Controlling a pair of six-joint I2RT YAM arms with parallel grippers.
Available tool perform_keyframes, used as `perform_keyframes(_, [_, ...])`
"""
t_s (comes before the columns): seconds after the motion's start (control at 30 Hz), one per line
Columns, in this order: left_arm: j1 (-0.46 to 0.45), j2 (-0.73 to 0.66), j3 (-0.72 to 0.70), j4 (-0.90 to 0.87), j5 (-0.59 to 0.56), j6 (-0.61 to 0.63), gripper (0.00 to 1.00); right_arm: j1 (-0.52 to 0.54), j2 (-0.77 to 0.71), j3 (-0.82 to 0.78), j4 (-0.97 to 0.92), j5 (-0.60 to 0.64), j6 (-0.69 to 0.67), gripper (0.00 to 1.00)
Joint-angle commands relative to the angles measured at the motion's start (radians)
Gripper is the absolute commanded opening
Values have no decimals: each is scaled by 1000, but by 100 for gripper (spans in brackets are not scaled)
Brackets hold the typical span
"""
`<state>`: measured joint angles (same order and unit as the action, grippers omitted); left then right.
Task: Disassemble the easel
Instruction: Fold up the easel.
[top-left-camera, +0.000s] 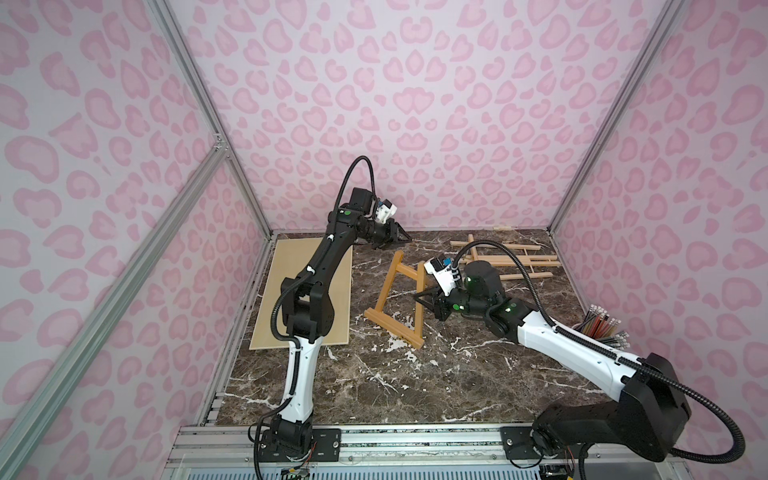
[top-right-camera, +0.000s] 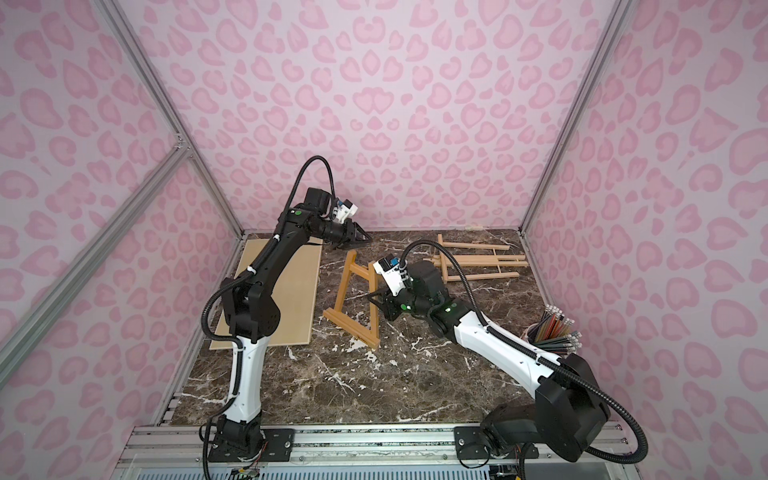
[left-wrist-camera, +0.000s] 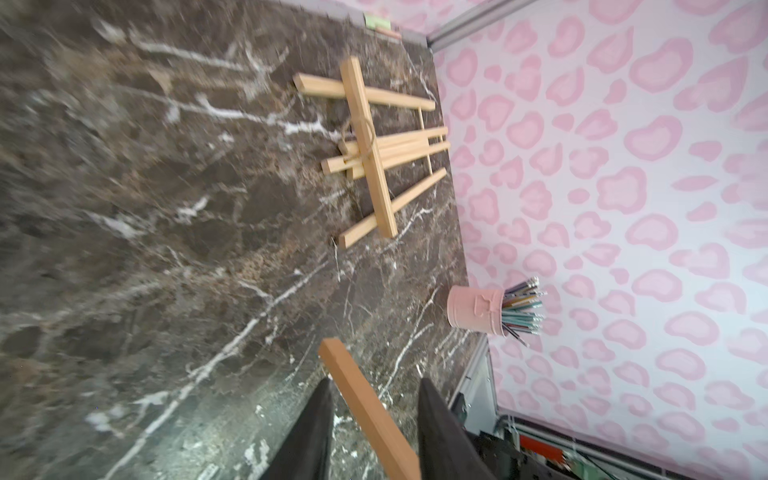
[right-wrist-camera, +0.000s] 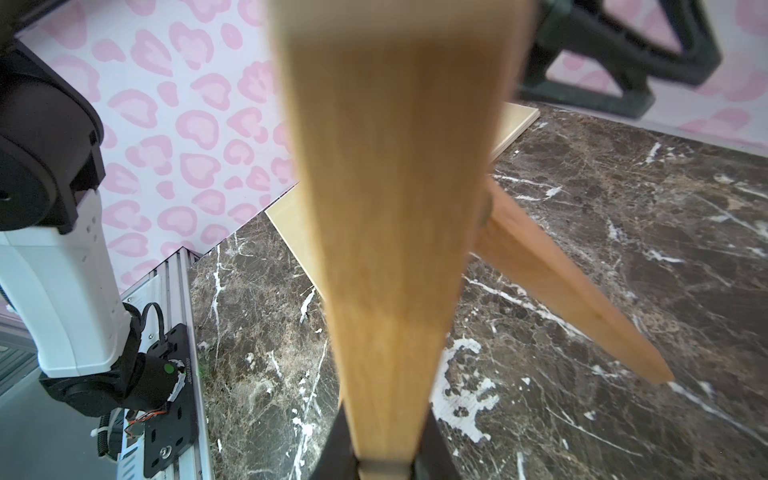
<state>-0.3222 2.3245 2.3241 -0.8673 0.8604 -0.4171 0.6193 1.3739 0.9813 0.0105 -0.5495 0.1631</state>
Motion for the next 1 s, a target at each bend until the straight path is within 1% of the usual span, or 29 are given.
perform_keyframes(0.0, [-20,-3,-40,16,119,-5,29,-27,16,17,66,-96,-46,0])
perform_keyframes(0.07, [-33,2,-57,23,151,-9,28,-39,23,21,72,-114,-57,0])
perform_keyframes(0.13, [-50,-3,-79,21,158,0,26,-56,35,30,68,-144,-69,0])
perform_keyframes(0.2, [-60,-4,-88,12,175,14,18,-82,41,30,83,-187,-70,0])
perform_keyframes(0.27, [-69,-9,-106,11,195,21,5,-105,43,24,101,-212,-66,0])
perform_keyframes(0.3, [-75,-12,-117,12,208,28,3,-115,45,25,101,-220,-70,0])
perform_keyframes(0.43, [-93,-37,-171,12,238,48,3,-152,55,38,83,-236,-90,0])
perform_keyframes(0.53, [-100,-70,-223,45,247,48,3,-181,54,31,115,-268,-74,0])
perform_keyframes(0.63, [-101,-93,-273,104,271,23,3,-200,59,19,168,-353,-40,0])
perform_keyframes(0.7, [-96,-102,-266,82,194,40,3,-198,62,23,167,-384,-36,0])
perform_keyframes(0.77, [-89,-100,-251,84,162,36,3,-196,57,24,153,-405,-39,0])
perform_keyframes(0.87, [-88,-78,-220,104,187,-3,3,-192,32,5,150,-419,-40,0])
perform_keyframes(0.97, [-103,-49,-195,93,218,-8,3,-192,13,-3,148,-440,-39,0])
